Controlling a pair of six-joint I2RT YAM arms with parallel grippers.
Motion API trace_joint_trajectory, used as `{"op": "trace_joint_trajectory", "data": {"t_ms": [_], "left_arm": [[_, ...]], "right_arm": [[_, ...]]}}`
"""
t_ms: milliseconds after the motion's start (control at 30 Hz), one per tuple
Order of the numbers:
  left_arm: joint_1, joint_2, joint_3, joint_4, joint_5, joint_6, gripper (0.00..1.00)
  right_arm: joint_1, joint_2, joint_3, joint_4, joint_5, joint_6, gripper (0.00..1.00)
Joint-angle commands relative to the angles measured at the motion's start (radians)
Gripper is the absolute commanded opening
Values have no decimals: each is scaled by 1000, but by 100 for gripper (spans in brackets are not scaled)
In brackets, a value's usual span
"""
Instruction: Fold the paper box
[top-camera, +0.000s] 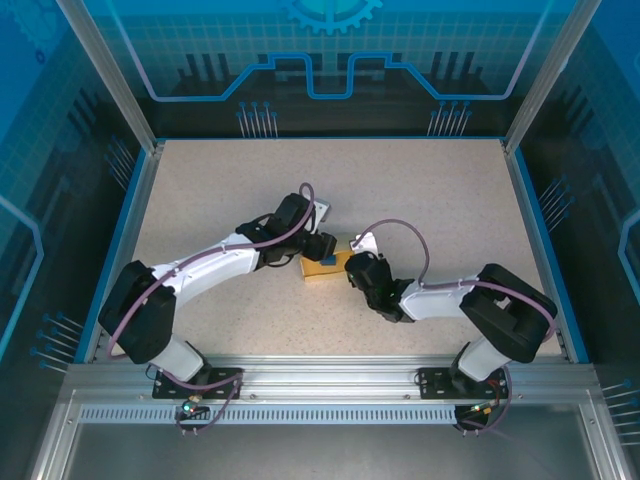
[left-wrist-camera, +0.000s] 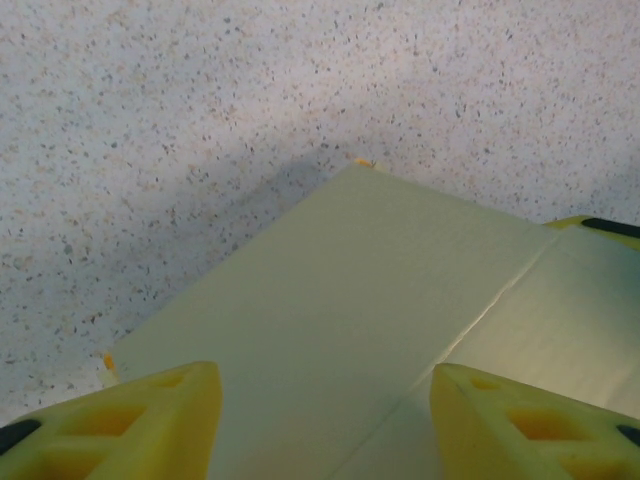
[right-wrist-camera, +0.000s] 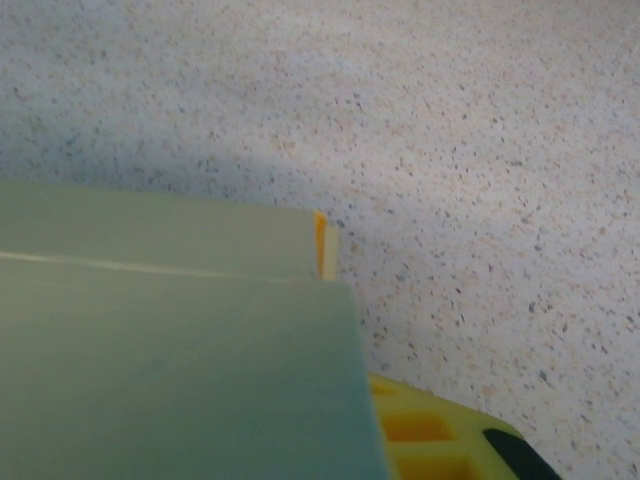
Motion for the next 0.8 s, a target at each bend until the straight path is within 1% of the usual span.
{"op": "trace_joint_trajectory", "data": {"t_ms": [0,167,267,400,500,600,767], "left_arm": [[0,14,-20,18,27,-17,58],[-4,26,-42,35,20,-20,58],[-8,35,-50,41,19,-26,58],[-18,40,-63,63,15,-33,58],[-24,45,-79,87,12,-52,58],[-27,53,-102,123,15,-80,57],[-37,53,-142,184,15,-121,56]], "right_arm": [[29,-68,-19,-70,17,2,24],[54,-164,-43,-195,-13,8,32],[68,-251,-55,-285,-37,9,34],[71,-408,-60,-382,-115,-38,40],[63,-493,-39,-438,-174,-73,43],[8,-503,11,-482,-263,-73,47],[-107,-427,100,-498,-402,-47,51]]}}
